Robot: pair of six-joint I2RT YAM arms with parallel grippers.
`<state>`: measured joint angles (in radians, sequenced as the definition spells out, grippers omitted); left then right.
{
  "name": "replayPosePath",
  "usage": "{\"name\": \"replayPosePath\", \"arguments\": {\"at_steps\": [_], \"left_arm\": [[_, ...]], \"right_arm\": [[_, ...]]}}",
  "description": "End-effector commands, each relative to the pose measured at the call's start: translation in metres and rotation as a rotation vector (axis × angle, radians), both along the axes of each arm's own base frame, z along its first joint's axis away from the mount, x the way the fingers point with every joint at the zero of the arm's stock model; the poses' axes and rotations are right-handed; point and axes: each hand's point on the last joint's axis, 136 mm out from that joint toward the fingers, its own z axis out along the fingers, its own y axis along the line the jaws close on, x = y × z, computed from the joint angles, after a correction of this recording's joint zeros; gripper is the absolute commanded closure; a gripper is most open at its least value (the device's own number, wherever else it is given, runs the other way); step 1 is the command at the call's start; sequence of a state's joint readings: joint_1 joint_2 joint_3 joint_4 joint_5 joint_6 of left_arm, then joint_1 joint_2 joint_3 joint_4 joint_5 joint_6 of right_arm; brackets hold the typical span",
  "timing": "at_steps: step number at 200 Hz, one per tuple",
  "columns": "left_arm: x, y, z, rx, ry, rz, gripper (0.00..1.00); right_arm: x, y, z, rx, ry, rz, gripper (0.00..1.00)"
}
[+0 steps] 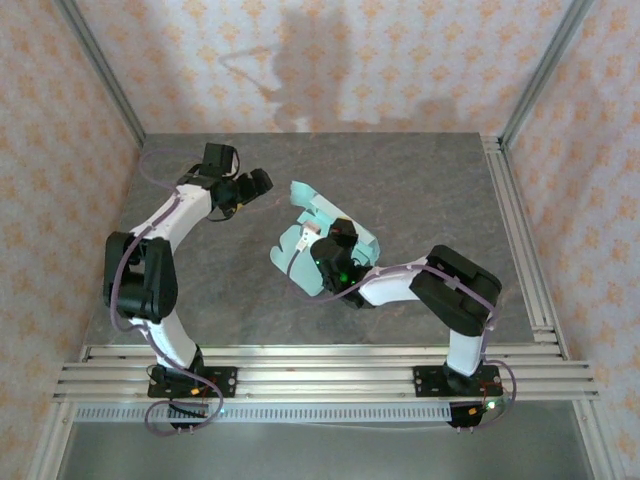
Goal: Fold the paper box
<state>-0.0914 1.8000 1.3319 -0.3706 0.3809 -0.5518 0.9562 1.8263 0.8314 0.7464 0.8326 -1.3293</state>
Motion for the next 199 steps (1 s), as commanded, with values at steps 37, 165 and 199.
{"name": "replayPosePath", "arguments": {"at_steps": [37, 165, 199], "left_arm": [[0.052, -0.007, -0.032, 0.068, -0.035, -0.127, 0.15], [0.008, -0.062, -0.033, -0.131, -0.131, -0.471, 0.2], [-0.01, -0.06, -0.022, -0.11, -0.186, -0.448, 0.19]], "right_arm": [[-0.008, 0.011, -0.003, 0.039, 0.024, 0.083, 1.0], [-0.013, 0.018, -0.011, 0.088, 0.102, 0.122, 1.0], [-0.013, 0.017, -0.01, 0.089, 0.105, 0.117, 1.0]]}}
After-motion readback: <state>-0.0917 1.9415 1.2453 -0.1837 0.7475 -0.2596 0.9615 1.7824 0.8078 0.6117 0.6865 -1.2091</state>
